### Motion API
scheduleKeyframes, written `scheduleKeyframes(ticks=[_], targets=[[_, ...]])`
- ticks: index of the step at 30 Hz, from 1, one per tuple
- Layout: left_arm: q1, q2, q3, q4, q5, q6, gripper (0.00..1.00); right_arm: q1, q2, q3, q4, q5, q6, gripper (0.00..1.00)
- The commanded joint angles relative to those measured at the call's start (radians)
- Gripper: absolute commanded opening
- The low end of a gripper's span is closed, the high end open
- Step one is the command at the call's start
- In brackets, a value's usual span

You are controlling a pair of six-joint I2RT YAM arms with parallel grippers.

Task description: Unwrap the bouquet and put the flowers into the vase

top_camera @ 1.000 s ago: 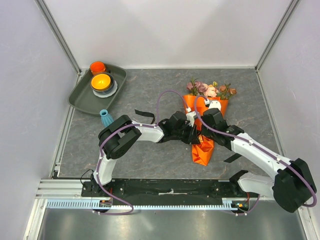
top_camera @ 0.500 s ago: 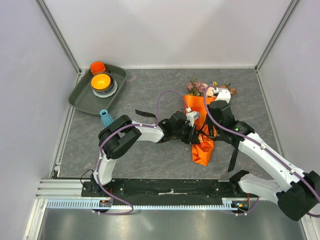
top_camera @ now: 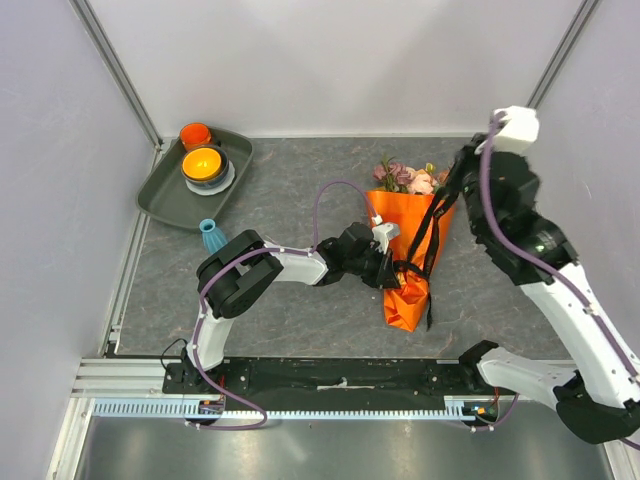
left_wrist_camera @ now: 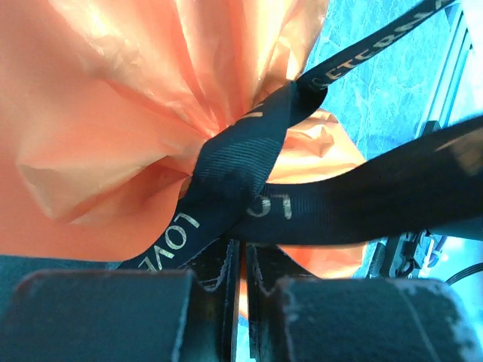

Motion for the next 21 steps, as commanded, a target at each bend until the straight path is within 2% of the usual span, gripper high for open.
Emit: scheduleKeyframes(ticks=[1, 7, 11, 15, 16, 18, 19, 21], targets=[[-0.001, 0.026, 0.017, -0.033, -0.001, 0.018, 0.1, 0.002, 0.015, 0.245, 0.028, 0.111, -0.086, 0.0], [0.001, 0.024, 0.018, -0.035, 0.003, 0.017, 0.1, 0.001, 0.046, 0.483, 0.066, 0.129, -0.132, 0.0], [0.001, 0.023, 0.02, -0.036, 0.004, 0.017, 0.1, 0.001, 0.056, 0.467, 0.014, 0.068, -0.065, 0.0], [0.002, 0.015, 0.017, -0.035, 0.007, 0.015, 0.1, 0.001, -0.019, 0.196, -0.004, 0.072, 0.033, 0.0], [0.001, 0.015, 0.014, -0.035, 0.006, 0.015, 0.1, 0.001, -0.04, 0.068, -0.006, 0.071, 0.053, 0.0], [0.001, 0.012, 0.01, -0.035, 0.003, 0.018, 0.1, 0.001, -0.098, -0.059, -0.003, 0.05, 0.123, 0.0], [0.001, 0.012, 0.01, -0.036, 0.001, 0.018, 0.1, 0.001, -0.114, -0.175, -0.003, 0.034, 0.139, 0.0], [0.001, 0.012, 0.01, -0.033, 0.001, 0.018, 0.1, 0.001, -0.151, -0.271, -0.012, 0.001, 0.192, 0.05]])
